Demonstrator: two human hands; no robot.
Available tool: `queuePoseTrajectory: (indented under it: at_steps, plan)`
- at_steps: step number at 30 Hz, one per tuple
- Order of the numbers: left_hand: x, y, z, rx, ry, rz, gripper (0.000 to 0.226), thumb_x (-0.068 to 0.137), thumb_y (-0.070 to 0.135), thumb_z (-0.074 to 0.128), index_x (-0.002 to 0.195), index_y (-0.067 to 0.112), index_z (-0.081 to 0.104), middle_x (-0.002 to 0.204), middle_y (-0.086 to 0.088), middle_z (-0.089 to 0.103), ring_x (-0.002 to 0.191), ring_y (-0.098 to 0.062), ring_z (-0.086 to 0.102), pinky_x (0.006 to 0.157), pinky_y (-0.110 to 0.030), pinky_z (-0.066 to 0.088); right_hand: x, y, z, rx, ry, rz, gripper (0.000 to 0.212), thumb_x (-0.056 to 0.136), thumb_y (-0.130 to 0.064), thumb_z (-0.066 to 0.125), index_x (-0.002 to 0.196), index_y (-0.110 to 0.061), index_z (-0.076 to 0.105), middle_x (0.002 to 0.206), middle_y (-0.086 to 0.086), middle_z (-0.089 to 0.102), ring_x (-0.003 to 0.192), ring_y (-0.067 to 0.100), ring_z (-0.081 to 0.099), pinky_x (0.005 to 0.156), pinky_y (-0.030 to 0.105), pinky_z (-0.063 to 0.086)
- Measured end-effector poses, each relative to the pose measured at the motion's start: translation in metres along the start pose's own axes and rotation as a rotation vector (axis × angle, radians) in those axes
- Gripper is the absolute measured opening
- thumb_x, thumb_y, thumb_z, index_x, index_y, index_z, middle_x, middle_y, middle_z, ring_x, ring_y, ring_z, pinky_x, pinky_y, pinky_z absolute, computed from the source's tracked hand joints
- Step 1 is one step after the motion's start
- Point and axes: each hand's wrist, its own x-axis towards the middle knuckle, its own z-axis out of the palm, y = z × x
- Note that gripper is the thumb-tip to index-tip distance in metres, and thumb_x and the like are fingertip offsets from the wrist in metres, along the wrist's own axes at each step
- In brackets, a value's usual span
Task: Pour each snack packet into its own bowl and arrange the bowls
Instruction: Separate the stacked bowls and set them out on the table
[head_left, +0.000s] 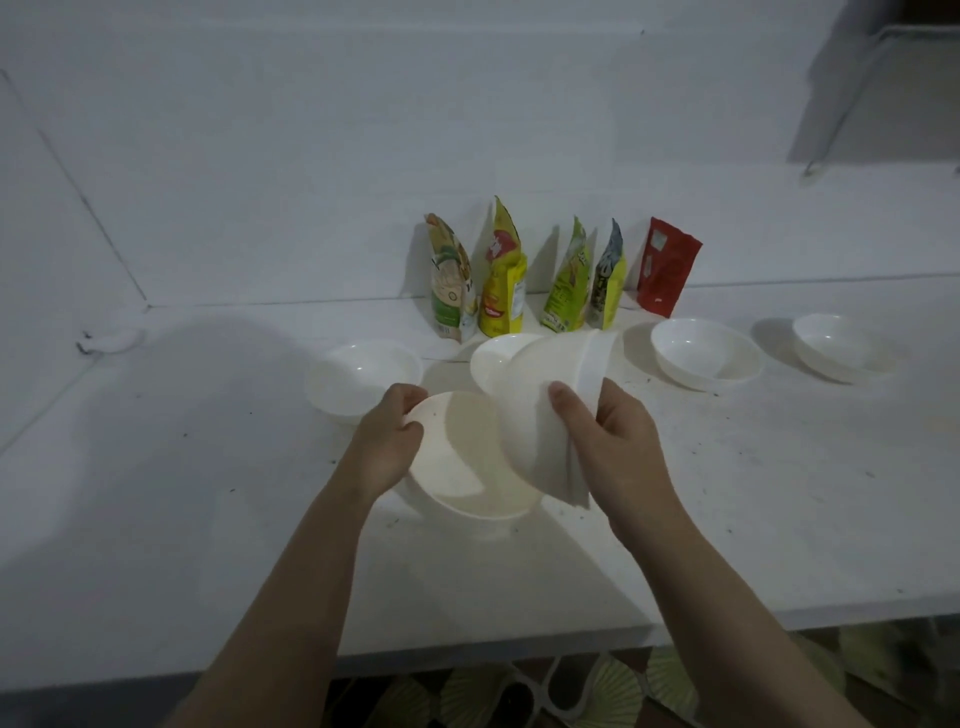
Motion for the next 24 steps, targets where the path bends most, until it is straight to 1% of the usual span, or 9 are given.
queuePoseTrajectory:
  at_steps: [3,5,9,12,14,16,19,21,24]
  plan:
    - [0.005,-0.017,0.002,0.046,0.103,0.0,0.048,0.086,-0.006,0.044,0.128,0.015,0.053,0.13,-0.009,0.059,0.116,-0.026,0.054,0.091,-0.027,0.04,-0.002,0.0,0.002,-0.036,0.038,-0.061,0.017,0.097,-0.031,0.055,0.082,-0.037,0.059,0.085,-0.016,0.066,0.08,-0.007,0.061,0.071,0.026,0.051]
    - [0.005,-0.026,0.005,0.066,0.146,0.0,0.049,0.085,-0.007,0.044,0.128,0.015,0.054,0.127,-0.012,0.06,0.11,-0.028,0.056,0.085,-0.026,0.041,-0.003,0.001,0.002,-0.043,0.045,-0.079,0.019,0.097,-0.031,0.055,0.081,-0.041,0.057,0.082,-0.021,0.063,0.078,-0.012,0.059,0.068,0.022,0.048]
    - [0.006,-0.033,0.01,0.068,0.156,0.005,0.046,0.086,-0.004,0.045,0.126,0.016,0.055,0.12,-0.014,0.062,0.097,-0.029,0.058,0.078,-0.028,0.044,-0.005,0.005,0.001,-0.078,0.03,-0.112,0.014,0.098,-0.03,0.054,0.092,-0.042,0.056,0.088,-0.025,0.061,0.084,-0.004,0.059,0.069,0.019,0.045]
    - [0.0,-0.03,0.013,0.138,0.211,0.068,0.041,0.086,-0.002,0.05,0.123,0.013,0.057,0.126,-0.011,0.059,0.112,-0.03,0.056,0.09,-0.033,0.045,-0.006,0.005,-0.001,-0.097,0.033,-0.12,0.012,0.099,-0.03,0.053,0.095,-0.041,0.055,0.087,-0.025,0.06,0.082,-0.004,0.059,0.067,0.016,0.042]
    - [-0.006,-0.022,0.018,0.219,0.307,0.211,0.034,0.085,0.001,0.055,0.117,0.012,0.061,0.132,-0.006,0.056,0.124,-0.025,0.049,0.098,-0.03,0.04,-0.007,0.004,-0.003,-0.106,0.034,-0.127,0.017,0.099,-0.03,0.053,0.089,-0.045,0.054,0.085,-0.025,0.06,0.081,-0.011,0.059,0.064,0.014,0.04]
    - [-0.015,-0.003,0.024,0.231,0.347,0.371,0.031,0.085,0.007,0.058,0.114,0.015,0.062,0.134,-0.002,0.054,0.128,-0.021,0.044,0.102,-0.026,0.033,-0.006,0.004,-0.007,-0.114,0.037,-0.148,0.019,0.099,-0.03,0.053,0.089,-0.047,0.053,0.086,-0.027,0.06,0.082,-0.019,0.057,0.065,0.012,0.04]
    - [-0.032,0.037,0.041,0.091,0.179,0.541,0.038,0.084,0.018,0.057,0.122,0.021,0.056,0.131,0.005,0.053,0.123,-0.013,0.046,0.102,-0.025,0.036,-0.006,0.007,-0.011,-0.123,0.055,-0.172,0.011,0.099,-0.03,0.052,0.099,-0.04,0.056,0.086,-0.026,0.061,0.082,-0.02,0.057,0.065,0.009,0.041]
    - [-0.044,0.058,0.056,-0.005,0.043,0.57,0.048,0.084,0.022,0.055,0.131,0.025,0.048,0.135,0.01,0.048,0.124,-0.009,0.046,0.102,-0.028,0.041,-0.005,0.01,-0.015,-0.12,0.087,-0.178,0.009,0.099,-0.03,0.053,0.099,-0.037,0.058,0.083,-0.023,0.064,0.08,-0.014,0.06,0.064,0.01,0.045]
    - [-0.052,0.074,0.072,-0.089,-0.095,0.548,0.058,0.084,0.029,0.055,0.139,0.034,0.035,0.141,0.015,0.04,0.125,-0.007,0.046,0.101,-0.032,0.048,-0.003,0.014,-0.025,-0.109,0.131,-0.161,0.011,0.099,-0.029,0.053,0.103,-0.031,0.063,0.083,-0.02,0.068,0.081,-0.007,0.064,0.065,0.009,0.048]
